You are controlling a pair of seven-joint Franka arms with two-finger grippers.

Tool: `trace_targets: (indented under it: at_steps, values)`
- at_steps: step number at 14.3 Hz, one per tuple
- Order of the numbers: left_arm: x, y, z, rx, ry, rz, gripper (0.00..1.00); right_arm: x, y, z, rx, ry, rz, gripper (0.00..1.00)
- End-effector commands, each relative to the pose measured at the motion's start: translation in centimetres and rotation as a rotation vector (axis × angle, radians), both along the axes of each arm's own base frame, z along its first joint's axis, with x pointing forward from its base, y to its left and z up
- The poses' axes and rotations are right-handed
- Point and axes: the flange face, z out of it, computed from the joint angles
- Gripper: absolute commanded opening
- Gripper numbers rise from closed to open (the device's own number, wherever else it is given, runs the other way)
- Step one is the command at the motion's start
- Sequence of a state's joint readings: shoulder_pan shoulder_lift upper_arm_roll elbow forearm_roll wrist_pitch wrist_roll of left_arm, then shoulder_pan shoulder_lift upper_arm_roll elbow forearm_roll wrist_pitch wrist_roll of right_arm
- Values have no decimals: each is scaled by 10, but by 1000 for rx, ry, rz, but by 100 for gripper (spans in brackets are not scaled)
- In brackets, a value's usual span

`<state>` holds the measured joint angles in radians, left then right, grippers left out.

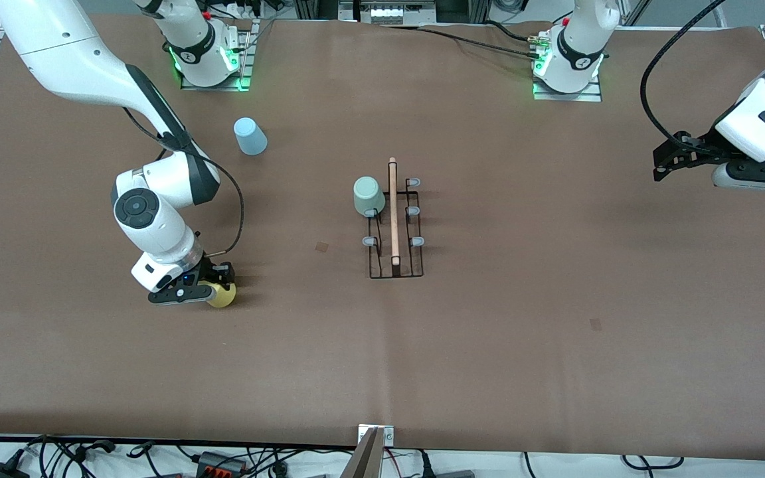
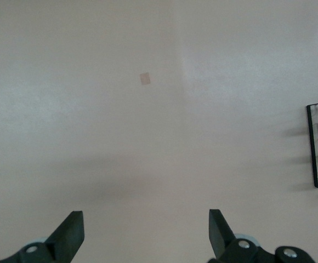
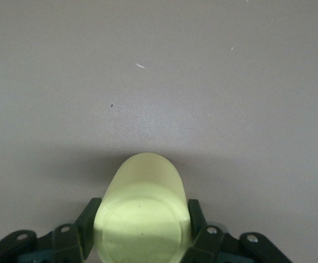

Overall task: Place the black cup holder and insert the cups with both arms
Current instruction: 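Carry the yellow cup with the right gripper onto a rack peg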

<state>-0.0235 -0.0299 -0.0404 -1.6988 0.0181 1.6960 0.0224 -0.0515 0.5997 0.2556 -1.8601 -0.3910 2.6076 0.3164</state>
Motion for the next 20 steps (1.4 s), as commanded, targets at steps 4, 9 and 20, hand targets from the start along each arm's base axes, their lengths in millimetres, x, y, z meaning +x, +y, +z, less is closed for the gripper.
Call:
trace_targets:
  at_steps: [4, 9, 20]
  values:
    - [-2, 2, 6, 0, 19, 10, 100, -9, 28, 58, -59, 30, -50, 11]
    - [-2, 2, 6, 0, 21, 10, 100, -50, 147, 156, 155, 77, -321, 10]
    - [-2, 5, 6, 0, 21, 12, 100, -91, 323, 171, 293, 73, -470, 10]
